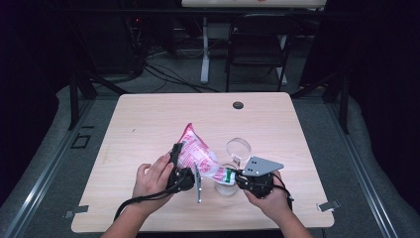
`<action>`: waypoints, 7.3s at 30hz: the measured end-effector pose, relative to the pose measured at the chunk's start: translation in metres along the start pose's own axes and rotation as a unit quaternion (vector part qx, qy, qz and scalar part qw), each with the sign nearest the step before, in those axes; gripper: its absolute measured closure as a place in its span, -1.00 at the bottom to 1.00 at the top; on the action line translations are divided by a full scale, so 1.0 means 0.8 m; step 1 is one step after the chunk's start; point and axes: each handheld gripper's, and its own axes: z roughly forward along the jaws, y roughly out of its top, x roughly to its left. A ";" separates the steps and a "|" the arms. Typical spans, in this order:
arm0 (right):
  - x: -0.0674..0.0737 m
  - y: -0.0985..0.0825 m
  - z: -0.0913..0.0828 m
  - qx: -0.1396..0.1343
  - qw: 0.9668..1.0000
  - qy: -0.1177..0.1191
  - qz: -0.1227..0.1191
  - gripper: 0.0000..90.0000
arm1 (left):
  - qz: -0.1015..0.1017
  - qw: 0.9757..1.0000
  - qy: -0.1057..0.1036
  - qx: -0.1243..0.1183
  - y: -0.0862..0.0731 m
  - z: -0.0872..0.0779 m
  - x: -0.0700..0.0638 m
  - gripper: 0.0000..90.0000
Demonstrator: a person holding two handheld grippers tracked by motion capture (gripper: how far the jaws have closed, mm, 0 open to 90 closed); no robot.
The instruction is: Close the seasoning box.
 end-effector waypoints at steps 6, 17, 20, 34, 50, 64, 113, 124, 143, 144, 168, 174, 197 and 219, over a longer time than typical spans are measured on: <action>-0.001 -0.001 0.000 0.003 1.000 -0.001 0.001 1.00 | 0.003 1.000 0.001 -0.002 0.001 0.001 -0.001 0.32; -0.004 -0.004 0.002 0.004 1.000 0.000 0.007 1.00 | 0.007 1.000 -0.002 0.001 0.003 0.001 -0.002 0.32; -0.005 -0.005 0.002 0.005 1.000 -0.001 0.008 1.00 | 0.009 1.000 0.001 -0.003 0.004 0.002 -0.003 0.32; -0.007 -0.007 0.003 0.008 1.000 -0.004 0.009 1.00 | 0.012 1.000 0.000 -0.003 0.006 0.002 -0.002 0.32; -0.007 -0.007 0.003 0.008 1.000 -0.004 0.009 1.00 | 0.012 1.000 0.001 -0.004 0.007 0.003 -0.001 0.32; -0.007 -0.007 0.003 0.009 1.000 -0.004 0.010 1.00 | 0.014 1.000 0.005 -0.005 0.008 0.003 -0.001 0.32; -0.008 -0.009 0.003 0.011 1.000 -0.007 0.008 1.00 | 0.018 1.000 0.015 -0.012 0.013 0.003 0.005 0.32; -0.009 -0.009 0.003 0.010 1.000 -0.007 0.009 1.00 | 0.020 1.000 0.015 -0.010 0.015 0.002 0.006 0.32; -0.008 -0.009 0.003 0.010 1.000 -0.007 0.009 1.00 | 0.020 1.000 0.017 -0.012 0.015 0.002 0.008 0.32; -0.008 -0.009 0.003 0.009 1.000 -0.007 0.009 1.00 | 0.020 1.000 0.017 -0.013 0.015 0.002 0.008 0.32; -0.009 -0.009 0.002 0.011 1.000 -0.009 0.010 1.00 | 0.022 1.000 0.014 -0.012 0.017 0.002 0.009 0.32; -0.009 -0.009 0.002 0.009 1.000 -0.010 0.012 1.00 | 0.026 0.999 0.017 -0.013 0.018 0.001 0.010 0.32; -0.009 -0.009 0.001 0.008 1.000 -0.009 0.012 1.00 | 0.029 0.999 0.020 -0.015 0.021 0.001 0.013 0.32; -0.011 -0.013 0.005 0.017 1.000 -0.010 0.011 1.00 | 0.037 0.999 0.023 -0.017 0.024 0.000 0.013 0.32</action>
